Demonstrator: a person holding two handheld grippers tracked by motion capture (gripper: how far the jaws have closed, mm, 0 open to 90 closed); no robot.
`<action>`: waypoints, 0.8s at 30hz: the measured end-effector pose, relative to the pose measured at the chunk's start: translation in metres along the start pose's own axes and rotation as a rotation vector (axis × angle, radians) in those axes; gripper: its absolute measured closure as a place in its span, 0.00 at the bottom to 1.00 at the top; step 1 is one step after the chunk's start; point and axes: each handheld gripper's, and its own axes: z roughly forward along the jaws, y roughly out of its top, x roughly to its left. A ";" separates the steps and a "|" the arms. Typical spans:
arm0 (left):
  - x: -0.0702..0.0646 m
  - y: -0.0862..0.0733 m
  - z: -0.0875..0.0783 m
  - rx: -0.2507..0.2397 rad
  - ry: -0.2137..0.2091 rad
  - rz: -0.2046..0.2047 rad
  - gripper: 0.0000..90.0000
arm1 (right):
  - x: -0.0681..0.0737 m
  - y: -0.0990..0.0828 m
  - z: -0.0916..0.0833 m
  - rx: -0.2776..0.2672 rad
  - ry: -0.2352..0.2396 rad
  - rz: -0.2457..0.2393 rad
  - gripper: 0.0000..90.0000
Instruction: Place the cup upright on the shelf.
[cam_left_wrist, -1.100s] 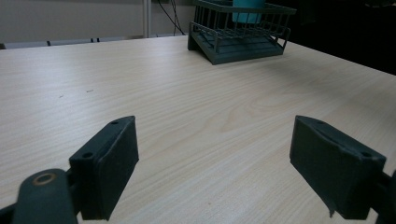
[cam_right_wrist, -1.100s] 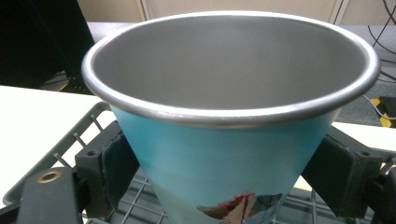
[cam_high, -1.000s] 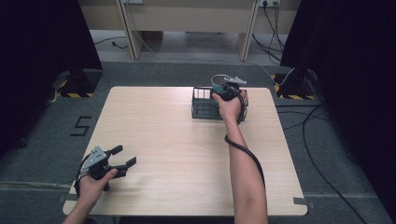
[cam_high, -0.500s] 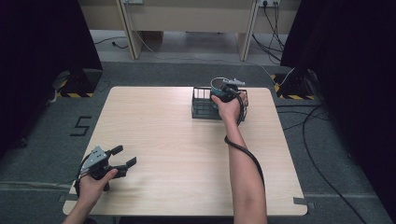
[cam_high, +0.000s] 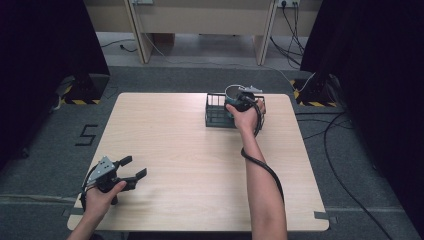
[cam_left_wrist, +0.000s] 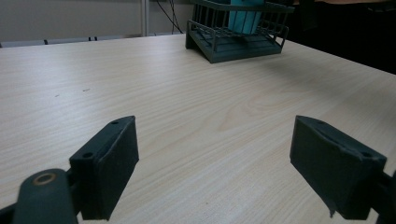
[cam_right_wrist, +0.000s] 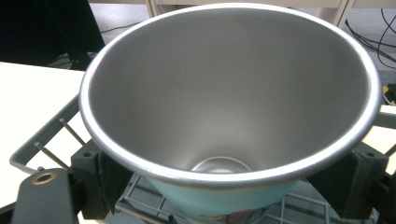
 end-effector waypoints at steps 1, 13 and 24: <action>0.000 0.000 0.000 0.000 0.000 0.000 0.17 | 0.000 -0.001 -0.001 -0.003 0.001 0.000 0.18; 0.000 0.000 0.000 0.000 0.003 -0.002 0.17 | -0.001 -0.007 -0.008 -0.023 0.008 0.009 0.18; 0.000 0.000 0.001 0.001 0.001 -0.001 0.17 | 0.001 -0.007 -0.016 -0.033 0.002 0.019 0.18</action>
